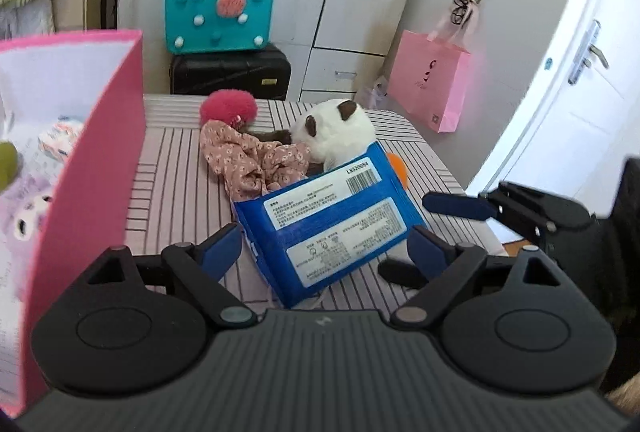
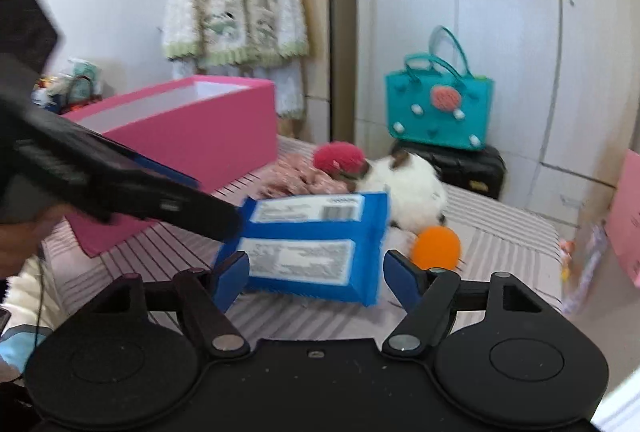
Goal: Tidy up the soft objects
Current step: 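Close the left tool on the blue wipes pack and lift it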
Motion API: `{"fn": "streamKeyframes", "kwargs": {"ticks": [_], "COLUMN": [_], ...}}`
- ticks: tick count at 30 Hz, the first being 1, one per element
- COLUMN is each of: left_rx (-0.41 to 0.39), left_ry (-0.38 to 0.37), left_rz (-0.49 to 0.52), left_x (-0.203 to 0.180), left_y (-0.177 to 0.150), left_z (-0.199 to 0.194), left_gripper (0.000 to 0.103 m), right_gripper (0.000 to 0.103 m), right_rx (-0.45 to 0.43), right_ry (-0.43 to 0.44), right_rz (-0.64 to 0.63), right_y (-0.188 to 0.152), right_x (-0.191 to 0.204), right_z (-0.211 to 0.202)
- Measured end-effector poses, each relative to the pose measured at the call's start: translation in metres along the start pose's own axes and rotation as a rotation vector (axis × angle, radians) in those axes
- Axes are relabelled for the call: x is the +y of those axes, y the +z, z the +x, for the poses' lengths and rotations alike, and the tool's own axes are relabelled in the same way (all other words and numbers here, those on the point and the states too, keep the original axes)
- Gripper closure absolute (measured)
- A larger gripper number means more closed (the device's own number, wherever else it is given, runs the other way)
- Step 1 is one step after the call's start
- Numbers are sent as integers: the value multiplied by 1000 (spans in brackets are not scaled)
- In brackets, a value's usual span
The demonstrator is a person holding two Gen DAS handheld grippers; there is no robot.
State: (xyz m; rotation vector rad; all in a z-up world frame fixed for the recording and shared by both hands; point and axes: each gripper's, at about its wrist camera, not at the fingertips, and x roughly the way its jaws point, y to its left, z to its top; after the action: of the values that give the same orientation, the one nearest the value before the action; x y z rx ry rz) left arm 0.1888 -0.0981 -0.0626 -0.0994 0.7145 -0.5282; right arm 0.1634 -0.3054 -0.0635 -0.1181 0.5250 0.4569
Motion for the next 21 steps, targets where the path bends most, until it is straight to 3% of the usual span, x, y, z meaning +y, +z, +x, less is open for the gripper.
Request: {"fn": "streamKeyframes", "kwargs": {"ticks": [3,8,10,13,14,16,21], "left_rx": [3,59,80,49,47,45,24], "left_ry": [17,92,81,51,32,7,25], "left_rz": [-50,-135,-175,-209,-225,-250,-254], "left_x": [6,17,22,24,25,26,24], "left_y": [1,-7,-12,-17,-19,-21,-25], "left_z": [11,35,41,40,40,41,38], "left_gripper": [14,29,32,47,55,56,69], "right_gripper": [25,25,41,63,66,70,67], "right_rx": [-8,20,29,33,34,31,55], "right_ry": [1,-63,-52,-34,-34,-43,-36], "right_rz": [-27,6,64,120,126,125,175], "right_y": [-1,0,0,-2,-2,-4,-11], "right_x": [4,-4,-12,-18,-18,-17,-16], "right_z": [5,18,22,24,26,25,28]}}
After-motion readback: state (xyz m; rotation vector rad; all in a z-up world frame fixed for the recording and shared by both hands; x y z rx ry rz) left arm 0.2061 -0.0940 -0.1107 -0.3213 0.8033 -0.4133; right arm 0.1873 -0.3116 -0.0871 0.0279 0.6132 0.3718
